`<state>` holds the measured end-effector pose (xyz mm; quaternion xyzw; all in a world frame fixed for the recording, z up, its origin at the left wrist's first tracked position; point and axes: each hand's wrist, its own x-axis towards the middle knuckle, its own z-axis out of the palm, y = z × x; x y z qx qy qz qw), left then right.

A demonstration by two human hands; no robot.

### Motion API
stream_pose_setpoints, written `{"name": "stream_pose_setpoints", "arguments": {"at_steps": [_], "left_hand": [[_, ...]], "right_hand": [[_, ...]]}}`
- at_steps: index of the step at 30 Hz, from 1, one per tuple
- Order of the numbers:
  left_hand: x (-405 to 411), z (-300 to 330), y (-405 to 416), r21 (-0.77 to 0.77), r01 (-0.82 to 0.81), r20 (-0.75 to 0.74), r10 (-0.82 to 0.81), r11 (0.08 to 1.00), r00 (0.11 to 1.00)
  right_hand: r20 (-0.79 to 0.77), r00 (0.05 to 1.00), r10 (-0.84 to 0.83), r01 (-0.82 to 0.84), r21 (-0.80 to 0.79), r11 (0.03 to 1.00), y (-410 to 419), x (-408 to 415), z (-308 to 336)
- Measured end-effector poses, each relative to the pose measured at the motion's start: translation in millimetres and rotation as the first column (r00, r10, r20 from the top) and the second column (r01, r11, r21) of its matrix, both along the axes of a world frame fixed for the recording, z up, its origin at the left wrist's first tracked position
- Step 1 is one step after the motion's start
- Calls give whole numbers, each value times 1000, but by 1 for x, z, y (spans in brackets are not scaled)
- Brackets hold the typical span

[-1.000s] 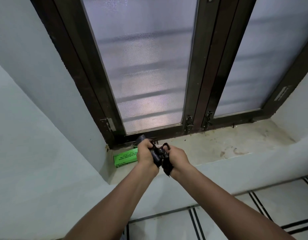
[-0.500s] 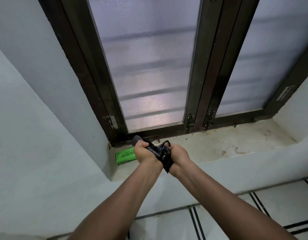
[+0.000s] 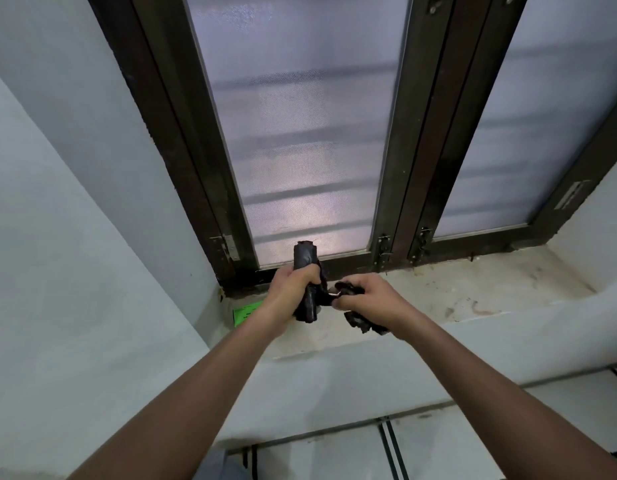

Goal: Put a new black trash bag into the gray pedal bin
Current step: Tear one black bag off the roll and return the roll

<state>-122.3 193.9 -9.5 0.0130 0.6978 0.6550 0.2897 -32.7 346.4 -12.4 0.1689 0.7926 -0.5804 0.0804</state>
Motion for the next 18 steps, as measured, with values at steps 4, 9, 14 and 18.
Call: {"name": "stream_pose_setpoints", "arguments": {"at_steps": [4,9,14,18], "left_hand": [[-6,1,-5,-173,86,-170,-116,981,979],[-4,1,-8,-138,99,-74,-110,985,991],[-2,-8,-12,-25,207,87,-204,978,975],[-1,-16,-11,4,179,95,-179,984,979]], "right_hand": [[-28,999,25,-21,108,994,5,0,1],[-15,998,61,-61,-18,998,16,2,-3],[-50,997,52,-61,-202,977,21,4,-3],[-47,998,43,-51,-181,982,24,6,-7]]}}
